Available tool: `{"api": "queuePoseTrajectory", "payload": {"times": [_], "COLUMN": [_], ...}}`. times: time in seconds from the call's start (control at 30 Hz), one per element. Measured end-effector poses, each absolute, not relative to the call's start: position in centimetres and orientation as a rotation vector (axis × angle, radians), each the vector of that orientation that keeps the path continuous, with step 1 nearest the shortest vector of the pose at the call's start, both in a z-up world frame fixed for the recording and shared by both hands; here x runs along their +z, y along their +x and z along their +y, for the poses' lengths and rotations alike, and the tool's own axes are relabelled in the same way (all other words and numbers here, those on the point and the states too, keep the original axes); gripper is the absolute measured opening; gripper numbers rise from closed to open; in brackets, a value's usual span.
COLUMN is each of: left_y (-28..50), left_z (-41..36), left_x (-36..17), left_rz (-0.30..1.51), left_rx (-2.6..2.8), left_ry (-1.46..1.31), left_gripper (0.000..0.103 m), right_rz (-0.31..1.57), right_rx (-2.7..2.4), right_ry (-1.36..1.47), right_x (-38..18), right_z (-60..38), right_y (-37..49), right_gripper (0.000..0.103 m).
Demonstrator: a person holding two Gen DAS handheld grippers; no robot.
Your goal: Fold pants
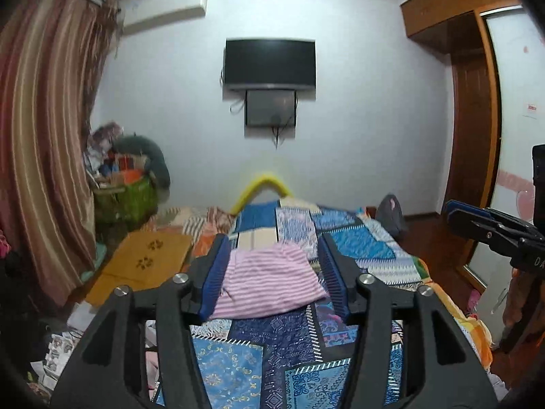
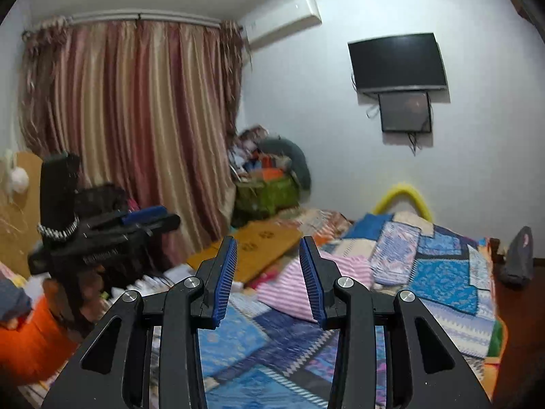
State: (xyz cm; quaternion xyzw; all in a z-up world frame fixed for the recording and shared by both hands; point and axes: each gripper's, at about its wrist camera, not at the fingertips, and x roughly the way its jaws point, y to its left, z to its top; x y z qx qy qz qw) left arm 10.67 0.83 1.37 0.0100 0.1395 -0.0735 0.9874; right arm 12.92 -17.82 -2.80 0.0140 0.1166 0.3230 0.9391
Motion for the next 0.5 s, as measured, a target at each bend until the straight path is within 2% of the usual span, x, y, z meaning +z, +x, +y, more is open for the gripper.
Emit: {"api": "queuePoseTrajectory", "payload": {"times": [0.07,0.17,0.43,0.5], "left_y": [9.1,7.3,5.1,4.9], "left_z": [0.5,0.2,-0.4,-0.4], "left_x": [1.7,2.1,2.0,1.8], "left_rz": [0.248,0.215,0.187,0.184], "left_rx": [-0.144,-0.145,-0.143,-0.141], "left_ry": [0.016,0.008,-0.007,-0.010], "left_gripper": [0.068,0.076,0.101,0.103], "right_rz": [0.208,0.170,0.104,0.095], "right_rx": [0.671,0.662,0.584,0.564], "right_ry": [0.047,0.059,0.076,0.077], "right_x": [-2.5,-2.3,-3.0,-3.0], "right_z": [-17.9,-17.8,-17.8,-17.7], "right_y": [11.6,10.2,8.0,7.7], "right_gripper": [0.038,0.043,0.075,0.084]}}
